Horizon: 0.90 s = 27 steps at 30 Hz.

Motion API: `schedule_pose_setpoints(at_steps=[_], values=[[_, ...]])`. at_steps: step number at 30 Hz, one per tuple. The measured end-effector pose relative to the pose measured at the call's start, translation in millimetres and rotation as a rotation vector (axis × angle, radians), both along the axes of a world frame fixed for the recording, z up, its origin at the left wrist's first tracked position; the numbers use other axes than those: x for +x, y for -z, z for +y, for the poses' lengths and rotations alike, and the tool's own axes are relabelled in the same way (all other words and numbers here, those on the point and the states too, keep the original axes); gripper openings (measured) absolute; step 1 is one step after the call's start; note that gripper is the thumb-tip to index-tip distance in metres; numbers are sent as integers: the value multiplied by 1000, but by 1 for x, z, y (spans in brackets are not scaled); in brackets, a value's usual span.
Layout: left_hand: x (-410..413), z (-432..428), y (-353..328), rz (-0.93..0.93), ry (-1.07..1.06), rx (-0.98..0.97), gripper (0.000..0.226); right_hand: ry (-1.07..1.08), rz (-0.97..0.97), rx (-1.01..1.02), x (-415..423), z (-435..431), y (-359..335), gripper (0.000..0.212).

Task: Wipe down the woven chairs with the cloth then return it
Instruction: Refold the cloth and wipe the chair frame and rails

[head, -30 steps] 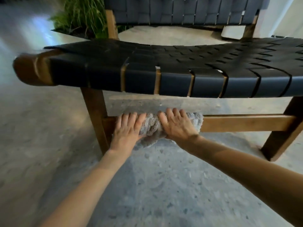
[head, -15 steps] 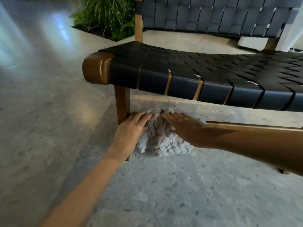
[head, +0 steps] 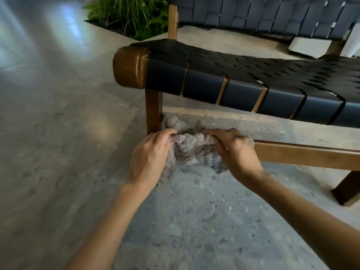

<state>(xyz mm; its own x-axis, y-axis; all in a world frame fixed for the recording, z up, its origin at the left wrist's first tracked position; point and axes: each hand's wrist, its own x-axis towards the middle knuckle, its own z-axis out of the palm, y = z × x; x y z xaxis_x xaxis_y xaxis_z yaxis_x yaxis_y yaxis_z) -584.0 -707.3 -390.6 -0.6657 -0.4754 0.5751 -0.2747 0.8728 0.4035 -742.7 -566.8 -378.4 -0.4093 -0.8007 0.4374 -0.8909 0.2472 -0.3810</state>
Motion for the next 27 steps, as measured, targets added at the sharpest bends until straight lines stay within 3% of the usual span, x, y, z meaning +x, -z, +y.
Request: schedule_pose_setpoints(at_steps=[3,7,10,13,16,20,23,25,27], values=[[21,-4,-3,71,-94,75,19,12,-253,-25,18,-9,1,25],[51,-18,-6,175,-170,206,15,-187,-241,126,34,-24,-4,18],[69,-28,-7,151,-207,209,15,-267,-352,258,38,-35,-12,15],[76,-36,-4,72,-329,138,17,-189,-314,269,38,-42,-15,18],[68,-37,-4,45,-518,107,13,23,-195,139,41,-50,-14,14],[47,-45,-16,117,-510,125,17,205,-263,-84,50,-61,-11,17],[27,-55,-22,275,-439,301,13,215,-461,-236,57,-73,-7,18],[13,-58,-25,404,-295,585,11,210,-597,-294,59,-81,-6,23],[3,-61,-26,421,-154,778,19,184,-732,-289,62,-90,-5,31]])
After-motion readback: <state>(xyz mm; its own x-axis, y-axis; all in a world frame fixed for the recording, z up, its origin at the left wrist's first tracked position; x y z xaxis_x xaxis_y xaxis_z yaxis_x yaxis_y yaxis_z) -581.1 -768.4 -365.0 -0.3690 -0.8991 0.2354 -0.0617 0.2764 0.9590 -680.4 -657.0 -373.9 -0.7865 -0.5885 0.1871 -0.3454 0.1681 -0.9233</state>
